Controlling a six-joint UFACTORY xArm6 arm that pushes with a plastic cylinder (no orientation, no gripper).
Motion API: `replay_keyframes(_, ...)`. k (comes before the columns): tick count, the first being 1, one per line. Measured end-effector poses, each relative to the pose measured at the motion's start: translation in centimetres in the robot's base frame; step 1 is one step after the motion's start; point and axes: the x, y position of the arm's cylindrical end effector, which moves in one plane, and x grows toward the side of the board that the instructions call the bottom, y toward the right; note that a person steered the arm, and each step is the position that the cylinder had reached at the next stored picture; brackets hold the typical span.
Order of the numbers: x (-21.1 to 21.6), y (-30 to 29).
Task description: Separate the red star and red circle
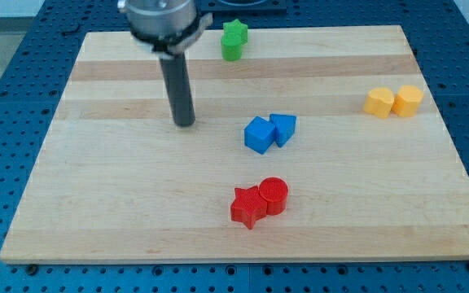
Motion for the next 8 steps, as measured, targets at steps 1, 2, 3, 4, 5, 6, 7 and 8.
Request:
replay_keyframes(1, 7.0, 0.0)
replay_keyframes(2, 12.9, 0.3)
replay_keyframes(3, 18.1, 1.8)
replay_keyframes(4, 18.1, 1.8)
replay_keyframes(5, 18.1, 6.4)
replay_keyframes(6, 18.1, 14.1)
replay_keyframes(7, 17.7, 20.3)
replay_keyframes(8, 15.5, 20.5)
